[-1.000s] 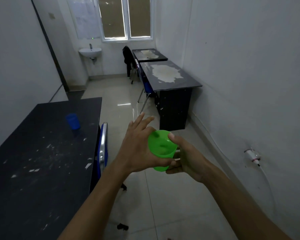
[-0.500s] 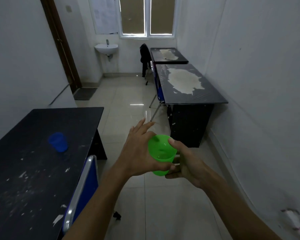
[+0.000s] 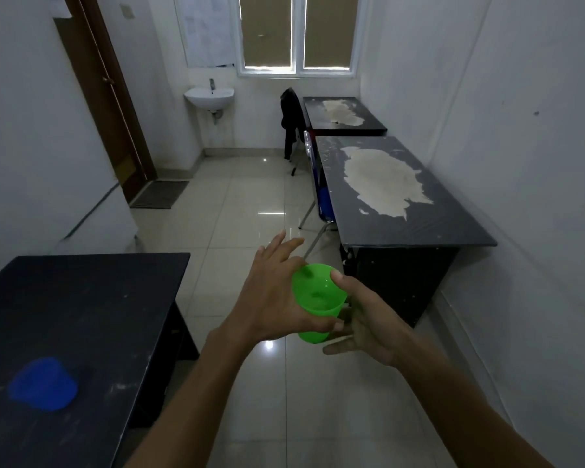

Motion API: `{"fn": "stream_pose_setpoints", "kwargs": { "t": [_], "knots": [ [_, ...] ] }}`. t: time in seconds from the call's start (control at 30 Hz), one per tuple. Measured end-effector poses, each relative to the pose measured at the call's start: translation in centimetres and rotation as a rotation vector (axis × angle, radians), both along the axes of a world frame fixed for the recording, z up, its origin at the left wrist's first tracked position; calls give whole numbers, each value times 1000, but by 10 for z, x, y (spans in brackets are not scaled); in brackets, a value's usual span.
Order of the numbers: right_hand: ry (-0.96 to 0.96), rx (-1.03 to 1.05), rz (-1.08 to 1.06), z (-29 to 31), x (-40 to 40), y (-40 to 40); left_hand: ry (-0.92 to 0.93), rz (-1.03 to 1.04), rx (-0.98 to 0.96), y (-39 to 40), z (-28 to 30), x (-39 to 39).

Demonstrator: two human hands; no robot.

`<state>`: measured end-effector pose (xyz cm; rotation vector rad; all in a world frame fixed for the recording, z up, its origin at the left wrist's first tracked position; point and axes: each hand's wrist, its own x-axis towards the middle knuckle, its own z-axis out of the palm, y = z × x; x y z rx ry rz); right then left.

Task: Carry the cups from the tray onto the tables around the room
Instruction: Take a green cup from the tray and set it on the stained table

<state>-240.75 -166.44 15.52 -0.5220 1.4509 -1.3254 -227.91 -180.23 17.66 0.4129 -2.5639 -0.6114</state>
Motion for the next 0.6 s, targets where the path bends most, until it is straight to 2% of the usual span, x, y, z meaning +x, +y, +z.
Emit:
{"fn": "stream_pose_setpoints", "kwargs": {
  "t": [0.4,0.6],
  "knots": [
    [-5,-31,12,-10,-173,-170,-21,-20,-28,-173,-10,-172],
    [-3,25,19,-7,-273,-262,-29,13,-14,-259,-6,-270]
  ]
}}
